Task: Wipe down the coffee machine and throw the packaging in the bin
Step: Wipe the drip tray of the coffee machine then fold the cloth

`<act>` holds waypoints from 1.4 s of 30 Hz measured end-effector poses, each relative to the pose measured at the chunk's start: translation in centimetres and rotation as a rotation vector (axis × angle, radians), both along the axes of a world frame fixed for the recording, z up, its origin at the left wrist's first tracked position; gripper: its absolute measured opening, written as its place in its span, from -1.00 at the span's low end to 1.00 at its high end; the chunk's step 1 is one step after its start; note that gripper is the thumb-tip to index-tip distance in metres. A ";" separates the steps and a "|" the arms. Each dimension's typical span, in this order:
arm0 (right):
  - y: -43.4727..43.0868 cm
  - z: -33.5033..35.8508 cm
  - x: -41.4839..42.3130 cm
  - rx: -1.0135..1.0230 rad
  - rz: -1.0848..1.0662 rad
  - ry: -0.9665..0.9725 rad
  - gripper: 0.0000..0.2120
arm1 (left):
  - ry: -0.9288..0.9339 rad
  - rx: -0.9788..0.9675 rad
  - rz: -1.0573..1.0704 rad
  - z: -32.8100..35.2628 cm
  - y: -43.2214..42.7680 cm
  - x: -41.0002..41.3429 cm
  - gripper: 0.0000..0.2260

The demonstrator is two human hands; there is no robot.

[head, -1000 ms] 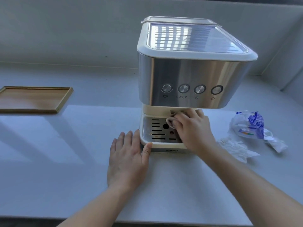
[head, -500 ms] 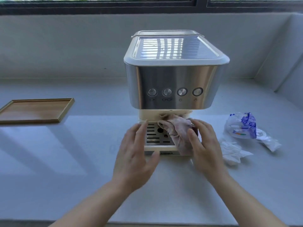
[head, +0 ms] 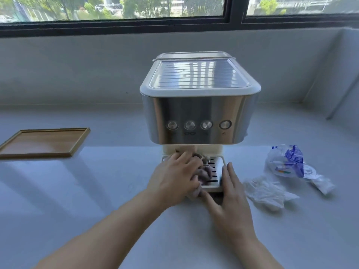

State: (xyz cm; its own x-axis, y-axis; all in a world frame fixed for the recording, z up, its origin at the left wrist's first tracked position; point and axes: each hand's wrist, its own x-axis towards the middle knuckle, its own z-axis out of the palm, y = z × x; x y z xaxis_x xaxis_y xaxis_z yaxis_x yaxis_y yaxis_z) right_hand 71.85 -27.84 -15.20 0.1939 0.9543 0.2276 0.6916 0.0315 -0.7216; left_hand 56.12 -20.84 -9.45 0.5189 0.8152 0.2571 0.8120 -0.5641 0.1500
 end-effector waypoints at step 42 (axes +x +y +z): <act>-0.1 0.4 -0.1 0.088 -0.106 0.332 -0.59 | -0.228 0.001 0.237 -5.6 -11.9 4.6 -0.68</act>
